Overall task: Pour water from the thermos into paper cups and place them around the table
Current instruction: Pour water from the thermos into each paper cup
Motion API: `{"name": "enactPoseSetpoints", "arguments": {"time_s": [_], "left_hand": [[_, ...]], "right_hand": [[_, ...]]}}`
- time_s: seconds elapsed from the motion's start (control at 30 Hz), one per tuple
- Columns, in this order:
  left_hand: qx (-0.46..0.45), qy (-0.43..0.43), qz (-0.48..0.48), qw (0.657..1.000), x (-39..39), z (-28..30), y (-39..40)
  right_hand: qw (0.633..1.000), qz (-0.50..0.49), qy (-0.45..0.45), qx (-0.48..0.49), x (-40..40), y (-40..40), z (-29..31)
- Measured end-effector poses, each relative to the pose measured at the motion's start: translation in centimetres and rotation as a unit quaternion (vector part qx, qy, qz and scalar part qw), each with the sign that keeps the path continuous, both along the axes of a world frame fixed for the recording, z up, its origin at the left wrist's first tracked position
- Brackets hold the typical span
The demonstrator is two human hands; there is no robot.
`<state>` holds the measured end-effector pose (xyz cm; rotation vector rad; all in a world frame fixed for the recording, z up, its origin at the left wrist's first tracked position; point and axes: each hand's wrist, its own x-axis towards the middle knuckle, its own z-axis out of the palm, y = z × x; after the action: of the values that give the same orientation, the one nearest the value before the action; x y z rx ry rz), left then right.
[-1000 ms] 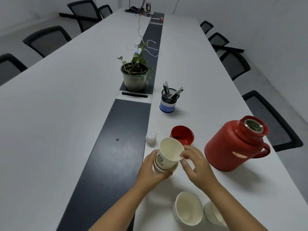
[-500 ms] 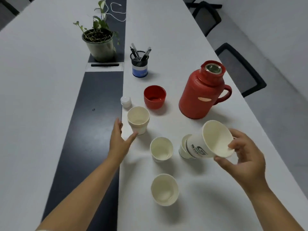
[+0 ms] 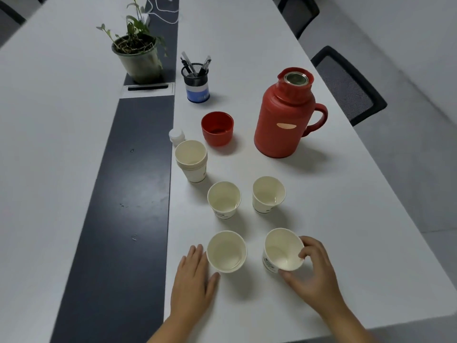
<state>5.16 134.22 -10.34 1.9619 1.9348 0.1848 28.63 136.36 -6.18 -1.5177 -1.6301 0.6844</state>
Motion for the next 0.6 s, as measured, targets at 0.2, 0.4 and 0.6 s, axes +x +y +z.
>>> {"name": "enactPoseSetpoints", "arguments": {"time_s": [0.2,0.4,0.6], "left_hand": [[0.004,0.008,0.007,1.0,0.1,-0.2,0.1],[0.038,-0.032,0.021,0.999,0.1,-0.3,0.1],[0.027,-0.169,0.117,0.978,-1.0,-0.8,-0.1]], "right_hand": [[1.0,0.0,-0.002,-0.01,-0.5,0.1,-0.9],[1.0,-0.001,-0.011,0.013,-0.6,-0.2,-1.8],[0.998,-0.012,0.024,-0.05,0.5,-1.2,-2.7]]}}
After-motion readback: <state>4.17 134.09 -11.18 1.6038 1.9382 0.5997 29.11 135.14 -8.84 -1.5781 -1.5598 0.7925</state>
